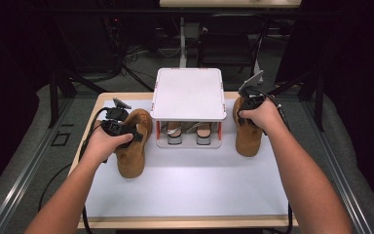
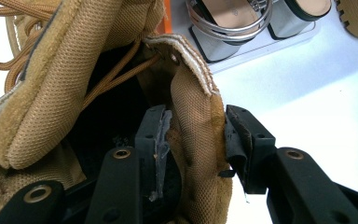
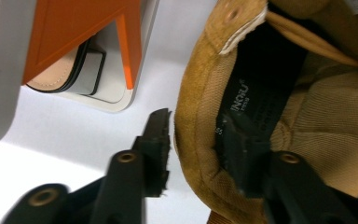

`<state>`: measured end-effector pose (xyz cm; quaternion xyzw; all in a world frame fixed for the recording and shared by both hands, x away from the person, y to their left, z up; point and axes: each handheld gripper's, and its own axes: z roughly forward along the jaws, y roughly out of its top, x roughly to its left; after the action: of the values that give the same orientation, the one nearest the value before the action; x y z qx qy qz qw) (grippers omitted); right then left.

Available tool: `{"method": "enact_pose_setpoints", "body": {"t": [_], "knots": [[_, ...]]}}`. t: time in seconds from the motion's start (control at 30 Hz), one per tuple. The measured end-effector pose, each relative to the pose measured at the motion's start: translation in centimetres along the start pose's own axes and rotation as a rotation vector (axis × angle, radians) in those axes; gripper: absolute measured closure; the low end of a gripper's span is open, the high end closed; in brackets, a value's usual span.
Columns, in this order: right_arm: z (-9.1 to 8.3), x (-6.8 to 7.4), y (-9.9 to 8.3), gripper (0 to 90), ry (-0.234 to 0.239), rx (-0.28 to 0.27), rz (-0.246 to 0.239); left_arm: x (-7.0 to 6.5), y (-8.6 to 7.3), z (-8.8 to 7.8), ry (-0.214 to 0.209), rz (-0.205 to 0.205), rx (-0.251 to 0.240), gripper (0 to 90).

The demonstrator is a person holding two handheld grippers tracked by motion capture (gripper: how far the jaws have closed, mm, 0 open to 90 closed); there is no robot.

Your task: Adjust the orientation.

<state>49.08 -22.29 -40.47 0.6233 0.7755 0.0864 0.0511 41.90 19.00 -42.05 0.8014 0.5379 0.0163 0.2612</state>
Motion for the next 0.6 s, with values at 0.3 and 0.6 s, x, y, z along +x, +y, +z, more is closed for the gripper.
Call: {"method": "enact_pose_setpoints", "body": {"t": [0.3,0.6], "knots": [[-0.2,0.3,-0.5,78.7,-0.010,-0.016,-0.006,0.1,0.1,0.0,-0.001,0.000,0.003,59.8],[-1.0,0.9,-2.1,79.0,-0.008,0.007,-0.045,0.1,-0.1,-0.1,-0.003,-0.003,-0.003,59.8]]}}
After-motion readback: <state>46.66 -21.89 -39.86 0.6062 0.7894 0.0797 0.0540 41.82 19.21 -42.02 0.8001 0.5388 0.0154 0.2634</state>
